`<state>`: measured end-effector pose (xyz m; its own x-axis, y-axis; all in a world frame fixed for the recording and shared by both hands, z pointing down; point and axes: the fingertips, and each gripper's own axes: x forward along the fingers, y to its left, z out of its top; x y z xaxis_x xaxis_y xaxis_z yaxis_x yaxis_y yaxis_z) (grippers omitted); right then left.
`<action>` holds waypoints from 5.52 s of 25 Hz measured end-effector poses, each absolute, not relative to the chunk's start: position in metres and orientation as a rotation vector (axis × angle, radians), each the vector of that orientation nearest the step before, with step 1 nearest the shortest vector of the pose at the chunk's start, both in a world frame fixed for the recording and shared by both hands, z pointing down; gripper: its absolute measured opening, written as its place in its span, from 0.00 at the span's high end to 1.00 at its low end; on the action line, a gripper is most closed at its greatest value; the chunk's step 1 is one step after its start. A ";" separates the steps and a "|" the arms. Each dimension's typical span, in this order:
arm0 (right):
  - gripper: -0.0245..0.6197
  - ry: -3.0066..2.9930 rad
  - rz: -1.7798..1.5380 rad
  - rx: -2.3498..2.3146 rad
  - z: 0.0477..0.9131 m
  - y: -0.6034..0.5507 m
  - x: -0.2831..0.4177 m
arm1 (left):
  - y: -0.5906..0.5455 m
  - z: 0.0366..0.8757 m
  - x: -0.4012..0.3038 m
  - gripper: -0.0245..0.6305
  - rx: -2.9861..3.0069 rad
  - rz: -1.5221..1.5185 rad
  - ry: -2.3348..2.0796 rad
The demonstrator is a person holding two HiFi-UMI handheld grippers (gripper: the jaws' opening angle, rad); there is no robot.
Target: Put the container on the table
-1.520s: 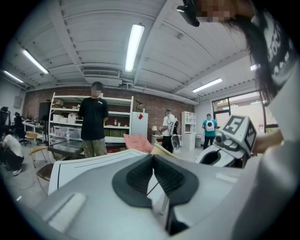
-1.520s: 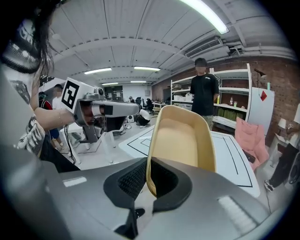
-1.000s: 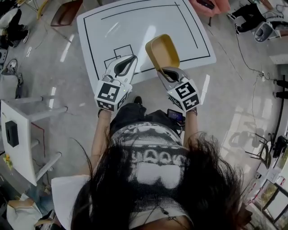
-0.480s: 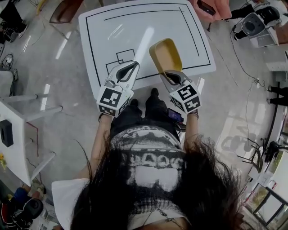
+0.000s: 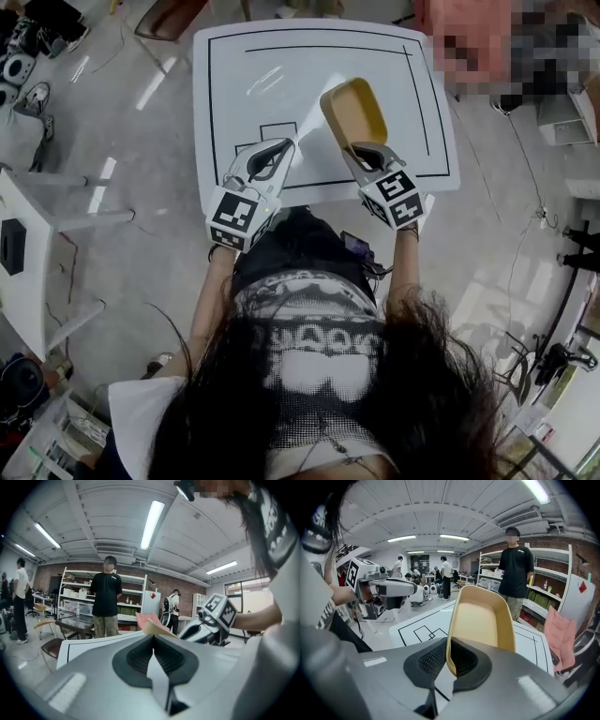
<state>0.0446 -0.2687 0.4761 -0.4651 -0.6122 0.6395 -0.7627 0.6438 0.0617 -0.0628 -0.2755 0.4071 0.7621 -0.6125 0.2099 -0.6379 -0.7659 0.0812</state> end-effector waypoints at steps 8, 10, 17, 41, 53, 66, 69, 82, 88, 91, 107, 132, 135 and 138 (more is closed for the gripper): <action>0.93 -2.242 0.219 0.925 0.485 -0.355 0.063 | -0.316 0.402 -0.059 0.96 2.746 0.243 -1.166; 0.93 -2.235 0.208 0.895 0.491 -0.378 0.068 | -0.325 0.401 -0.057 0.96 2.732 0.243 -1.201; 0.93 -2.196 0.201 0.777 0.525 -0.448 0.074 | -0.350 0.397 -0.056 0.96 2.687 0.227 -1.311; 0.80 -1.990 0.150 0.693 0.624 -0.547 0.085 | -0.360 0.403 -0.077 0.96 2.572 0.306 -1.494; 0.80 -2.248 0.134 0.894 0.532 -0.500 0.061 | -0.346 0.399 -0.086 0.96 2.604 0.295 -1.444; 0.82 -2.389 0.201 1.115 0.466 -0.370 0.031 | -0.310 0.397 -0.090 0.96 2.706 0.289 -1.269; 0.83 -2.401 0.212 1.150 0.460 -0.338 0.020 | -0.294 0.399 -0.095 0.96 2.725 0.292 -1.227; 0.86 -2.417 0.239 1.221 0.445 -0.243 -0.009 | -0.234 0.408 -0.109 0.96 2.760 0.282 -1.116; 0.87 -2.443 0.231 1.192 0.439 -0.214 -0.008 | -0.211 0.404 -0.102 0.96 2.752 0.264 -1.134; 0.87 -2.466 0.217 1.170 0.439 -0.200 -0.002 | -0.197 0.403 -0.093 0.96 2.746 0.255 -1.162; 0.90 -2.563 0.155 1.050 0.430 -0.097 0.068 | -0.087 0.401 -0.019 0.96 2.687 0.256 -1.329; 0.96 -2.538 0.082 0.979 0.450 -0.031 0.106 | -0.016 0.429 0.013 0.96 2.639 0.286 -1.340; 0.96 -2.530 0.075 0.993 0.451 -0.032 0.108 | -0.012 0.432 0.011 0.96 2.632 0.282 -1.347; 0.96 -2.527 0.075 1.007 0.452 -0.030 0.112 | -0.008 0.438 0.011 0.96 2.621 0.291 -1.348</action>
<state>0.1122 -0.0299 0.4521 -0.6513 -0.6461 0.3981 -0.6685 0.7367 0.1018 0.0109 -0.0083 0.4380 0.5699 -0.7814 0.2540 -0.8167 -0.5728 0.0701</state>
